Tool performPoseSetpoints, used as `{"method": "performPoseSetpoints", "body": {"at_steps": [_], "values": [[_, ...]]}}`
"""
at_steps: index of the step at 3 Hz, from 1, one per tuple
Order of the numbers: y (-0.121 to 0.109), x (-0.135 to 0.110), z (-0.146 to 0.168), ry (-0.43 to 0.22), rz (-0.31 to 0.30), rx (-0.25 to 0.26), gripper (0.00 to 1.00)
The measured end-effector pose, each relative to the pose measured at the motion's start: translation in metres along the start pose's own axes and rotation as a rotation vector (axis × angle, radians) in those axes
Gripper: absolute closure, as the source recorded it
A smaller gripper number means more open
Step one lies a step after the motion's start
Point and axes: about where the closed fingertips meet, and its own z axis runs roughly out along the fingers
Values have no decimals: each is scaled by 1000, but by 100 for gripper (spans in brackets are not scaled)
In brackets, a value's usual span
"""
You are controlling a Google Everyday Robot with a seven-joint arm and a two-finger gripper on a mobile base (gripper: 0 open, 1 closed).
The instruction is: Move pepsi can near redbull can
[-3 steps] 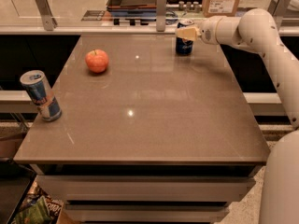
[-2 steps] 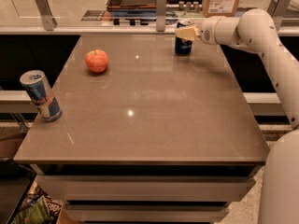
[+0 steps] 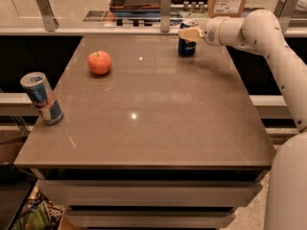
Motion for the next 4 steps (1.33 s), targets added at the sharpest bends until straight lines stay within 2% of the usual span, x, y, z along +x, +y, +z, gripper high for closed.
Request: {"method": "performPoseSetpoints", "body": {"at_steps": [2,3,4], "values": [[45,-19,-3,47,24,-103,100],[67,-28,-4,51,18,-149,100],[93,-39,-9,31,-20,-169,100]]}}
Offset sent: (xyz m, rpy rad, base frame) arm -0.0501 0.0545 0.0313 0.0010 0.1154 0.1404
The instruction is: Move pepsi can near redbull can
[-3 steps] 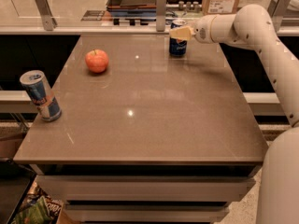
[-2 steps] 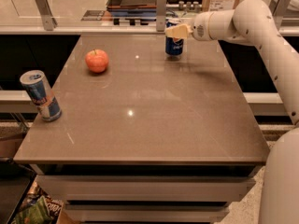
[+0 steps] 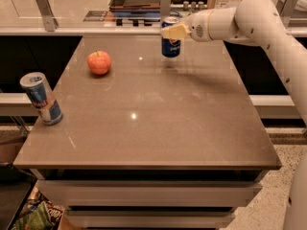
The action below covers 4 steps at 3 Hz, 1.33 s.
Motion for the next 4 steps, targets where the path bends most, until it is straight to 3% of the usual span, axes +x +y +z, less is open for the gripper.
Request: {"method": "performPoseSetpoints", "body": {"at_steps": [2,4], "values": [[73,-4,6,-36,-84,-23,100],[138,2,13,-34,-94,-58,100]]}}
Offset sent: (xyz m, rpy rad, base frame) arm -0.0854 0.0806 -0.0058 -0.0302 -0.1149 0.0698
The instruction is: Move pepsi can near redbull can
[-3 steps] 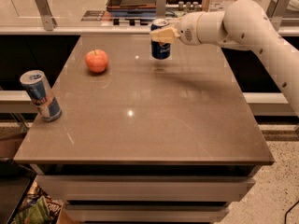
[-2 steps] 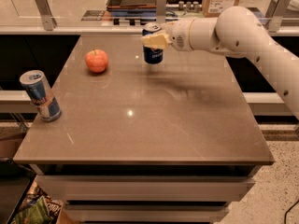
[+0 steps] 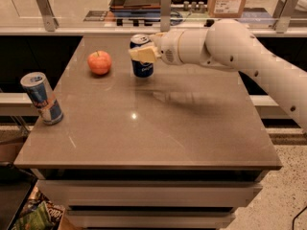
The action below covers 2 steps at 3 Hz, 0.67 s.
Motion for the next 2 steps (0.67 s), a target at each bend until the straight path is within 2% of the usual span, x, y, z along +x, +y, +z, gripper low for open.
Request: {"method": "performPoseSetpoints", "body": {"at_steps": [2], "values": [[57,-4,4,-7,28,-52,100]]}}
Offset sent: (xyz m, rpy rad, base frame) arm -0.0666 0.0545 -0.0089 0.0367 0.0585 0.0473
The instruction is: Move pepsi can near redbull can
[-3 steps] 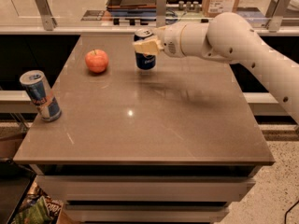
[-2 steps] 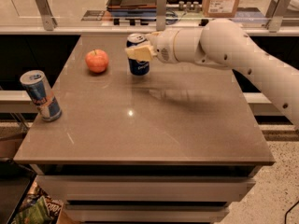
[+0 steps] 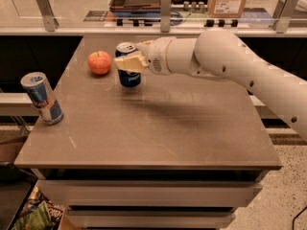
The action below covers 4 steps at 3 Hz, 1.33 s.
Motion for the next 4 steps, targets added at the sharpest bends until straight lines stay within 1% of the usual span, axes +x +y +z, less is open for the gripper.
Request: {"method": "performPoseSetpoints", "body": {"at_steps": [2,3,4], "values": [[57,3,18,15,13,16,100],[79,5,26,17,15,31,100],[97,6,23,18,8,58,100]]}}
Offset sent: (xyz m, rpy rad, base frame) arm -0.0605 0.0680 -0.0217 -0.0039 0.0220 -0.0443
